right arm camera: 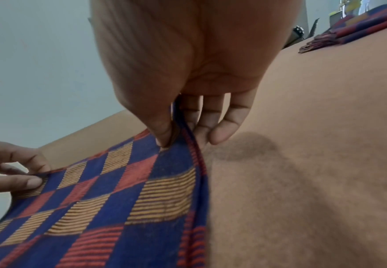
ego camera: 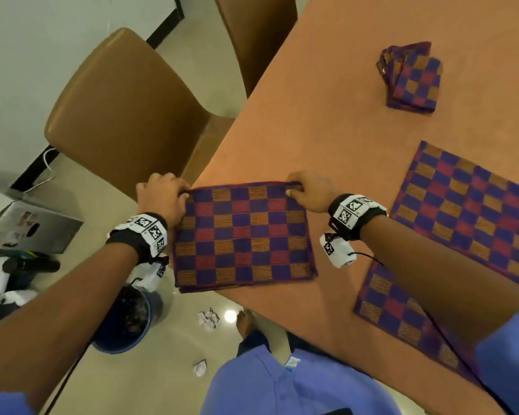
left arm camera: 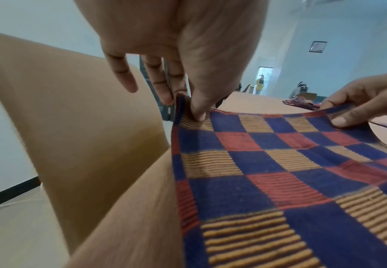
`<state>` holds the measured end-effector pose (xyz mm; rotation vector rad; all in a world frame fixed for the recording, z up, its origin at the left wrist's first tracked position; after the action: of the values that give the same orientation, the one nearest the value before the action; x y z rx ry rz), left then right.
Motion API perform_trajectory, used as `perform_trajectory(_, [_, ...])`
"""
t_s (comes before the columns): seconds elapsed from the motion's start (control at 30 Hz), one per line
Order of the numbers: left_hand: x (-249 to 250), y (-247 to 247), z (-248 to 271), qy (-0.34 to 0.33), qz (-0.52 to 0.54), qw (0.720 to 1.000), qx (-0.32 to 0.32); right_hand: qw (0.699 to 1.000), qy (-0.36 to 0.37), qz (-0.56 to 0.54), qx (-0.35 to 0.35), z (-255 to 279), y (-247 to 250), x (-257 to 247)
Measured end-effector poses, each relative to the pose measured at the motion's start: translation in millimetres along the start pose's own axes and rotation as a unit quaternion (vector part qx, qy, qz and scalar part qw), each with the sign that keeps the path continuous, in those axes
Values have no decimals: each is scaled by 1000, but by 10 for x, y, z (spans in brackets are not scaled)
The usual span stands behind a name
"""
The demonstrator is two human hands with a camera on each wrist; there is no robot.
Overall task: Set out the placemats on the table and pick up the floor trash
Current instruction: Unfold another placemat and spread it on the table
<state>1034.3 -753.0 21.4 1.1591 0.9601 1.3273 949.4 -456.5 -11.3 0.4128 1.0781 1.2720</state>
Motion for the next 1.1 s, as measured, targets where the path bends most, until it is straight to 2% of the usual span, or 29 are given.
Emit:
perform_trajectory(0.1, [193,176,-375,-41,7,999,22,999,-16,-49,4,-13,247,318])
perform_trajectory(0.27, [779,459,-1376,-106,-18,993,56,986,-98,-93,99,-299,903,1015])
perform_trajectory(0.47, [1394,796,-2496,-101,2,985,140,961,-160,-134,183,-819,1550,1693])
perform_trajectory(0.53, [1532,762,-2678,-82,44,988,126,948,-194,-162,193,-890,1612,1861])
perform_trajectory(0.57, [1576,689,-2714,-86,72,988,104,942,-209,-167,202,-886,1615,1906])
perform_trajectory(0.63, [1662,453,-2637,-135,109,983,52,940,-212,-120,240,-795,1543,1926])
perform_trajectory(0.7, [1698,215,-2380,-198,102,975,8,943,-159,-65,283,-646,1417,1805])
perform_trajectory(0.73, [1702,131,-2215,-228,91,969,-8,950,-121,-60,280,-550,1337,1692])
perform_trajectory(0.8, [1681,-49,-1908,-266,70,961,-39,971,-42,-46,229,-394,1081,1468])
perform_trajectory(0.9, [1534,-210,-1591,-253,40,965,-62,984,16,69,164,-145,701,1192])
perform_trajectory(1.1, [1425,-228,-1536,-256,11,966,-10,986,-11,133,100,29,501,1115])
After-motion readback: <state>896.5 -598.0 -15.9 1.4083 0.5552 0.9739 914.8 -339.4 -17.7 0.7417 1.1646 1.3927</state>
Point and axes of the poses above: each hand's wrist, its own z-axis away from the middle knuckle, its own y-axis out of the back of the hand, x = y × z, the point moved 6 cm from there along -z, towards the middle knuckle, and after that the axes turned 15 degrees about -y, right-handed, at the moved point
